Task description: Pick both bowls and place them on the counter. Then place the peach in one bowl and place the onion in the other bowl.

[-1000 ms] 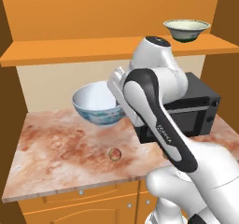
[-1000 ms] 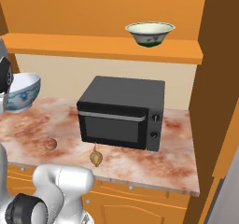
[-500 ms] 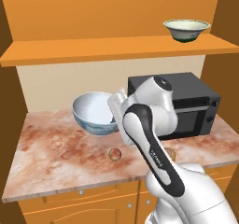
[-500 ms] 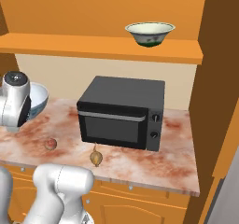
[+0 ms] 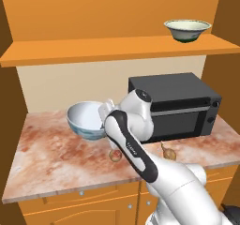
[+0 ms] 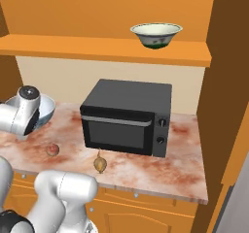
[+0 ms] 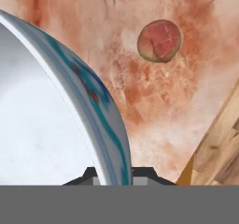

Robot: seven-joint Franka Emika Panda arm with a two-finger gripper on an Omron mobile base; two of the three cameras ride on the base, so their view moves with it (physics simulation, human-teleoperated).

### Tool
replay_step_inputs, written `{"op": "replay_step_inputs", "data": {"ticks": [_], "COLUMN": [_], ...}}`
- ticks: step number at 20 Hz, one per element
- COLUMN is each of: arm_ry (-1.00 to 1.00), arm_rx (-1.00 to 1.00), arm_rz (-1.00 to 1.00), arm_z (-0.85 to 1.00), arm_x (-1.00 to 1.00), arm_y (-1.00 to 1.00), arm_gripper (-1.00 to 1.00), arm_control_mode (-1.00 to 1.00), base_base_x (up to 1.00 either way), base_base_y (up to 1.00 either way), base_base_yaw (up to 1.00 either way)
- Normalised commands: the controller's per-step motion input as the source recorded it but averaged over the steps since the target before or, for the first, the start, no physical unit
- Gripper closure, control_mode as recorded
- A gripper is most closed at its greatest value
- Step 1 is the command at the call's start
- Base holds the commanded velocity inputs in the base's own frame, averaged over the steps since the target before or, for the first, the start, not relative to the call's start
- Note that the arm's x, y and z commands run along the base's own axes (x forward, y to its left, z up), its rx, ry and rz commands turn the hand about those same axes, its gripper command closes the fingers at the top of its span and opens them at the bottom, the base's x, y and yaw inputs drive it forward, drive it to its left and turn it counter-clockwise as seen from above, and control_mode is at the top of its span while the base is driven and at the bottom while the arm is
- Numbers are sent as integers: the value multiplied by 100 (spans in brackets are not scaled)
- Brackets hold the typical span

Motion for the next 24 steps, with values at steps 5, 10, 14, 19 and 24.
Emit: {"op": "replay_step_inputs", "data": {"ticks": [5, 10, 14, 19, 24], "arm_ry": [1, 6, 4, 1, 0], "arm_rx": [0, 0, 0, -5, -9], "arm_rz": [0, 0, 0, 0, 0], "arm_z": [-52, -34, -28, -31, -40], "arm_x": [53, 37, 37, 38, 35], "arm_y": [26, 20, 20, 14, 8], "arm_gripper": [100, 100, 100, 100, 100], "arm_control_mode": [-100, -100, -100, -100, -100], "base_base_x": [0, 0, 0, 0, 0], "base_base_y": [0, 0, 0, 0, 0], "base_base_yaw": [0, 0, 0, 0, 0]}}
